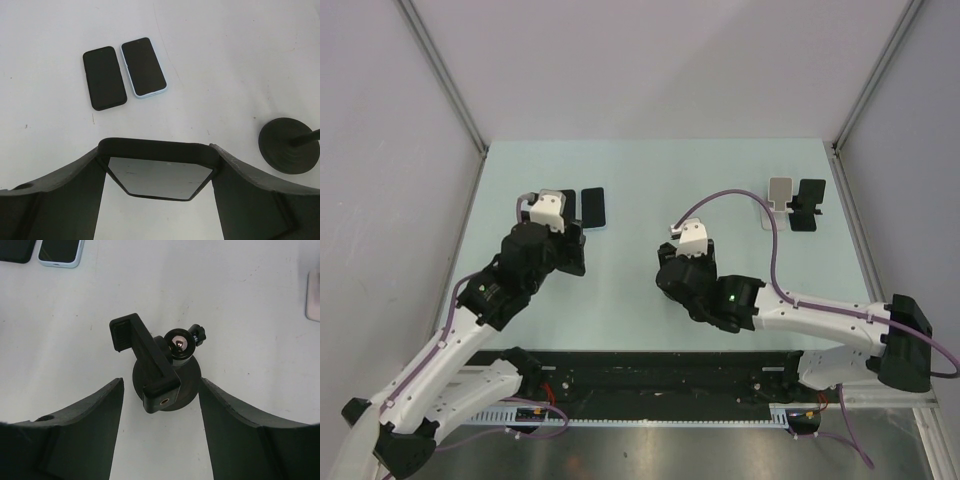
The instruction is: Remove the phone from the phone stand
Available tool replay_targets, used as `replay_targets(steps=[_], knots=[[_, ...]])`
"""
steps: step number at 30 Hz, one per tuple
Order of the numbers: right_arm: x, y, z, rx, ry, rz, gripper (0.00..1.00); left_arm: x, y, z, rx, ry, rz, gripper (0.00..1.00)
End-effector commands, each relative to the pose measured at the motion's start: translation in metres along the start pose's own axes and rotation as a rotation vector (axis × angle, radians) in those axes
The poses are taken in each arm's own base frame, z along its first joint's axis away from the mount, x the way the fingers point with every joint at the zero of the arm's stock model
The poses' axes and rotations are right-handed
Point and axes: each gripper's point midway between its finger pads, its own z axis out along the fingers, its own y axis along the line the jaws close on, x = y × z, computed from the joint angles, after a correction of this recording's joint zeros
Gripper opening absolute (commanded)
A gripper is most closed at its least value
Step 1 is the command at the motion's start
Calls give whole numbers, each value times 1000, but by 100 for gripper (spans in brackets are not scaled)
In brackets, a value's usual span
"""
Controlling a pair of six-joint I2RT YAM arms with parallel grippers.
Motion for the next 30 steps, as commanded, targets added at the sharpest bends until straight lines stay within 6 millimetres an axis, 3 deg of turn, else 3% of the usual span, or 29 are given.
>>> replay_targets(steps=[1, 9, 22, 30], knots=[[-26, 2, 1, 47, -80, 58, 63, -28, 2, -5, 5, -115, -21, 0], [-22, -16, -10, 89, -64, 5, 56, -28, 2, -4, 10, -117, -15, 0], [-24, -30, -25, 74, -46, 0, 31, -26, 4, -3, 5, -114, -6, 0], [-15, -32, -24, 80, -14, -18, 28, -24, 3, 0, 10, -102, -6, 0]])
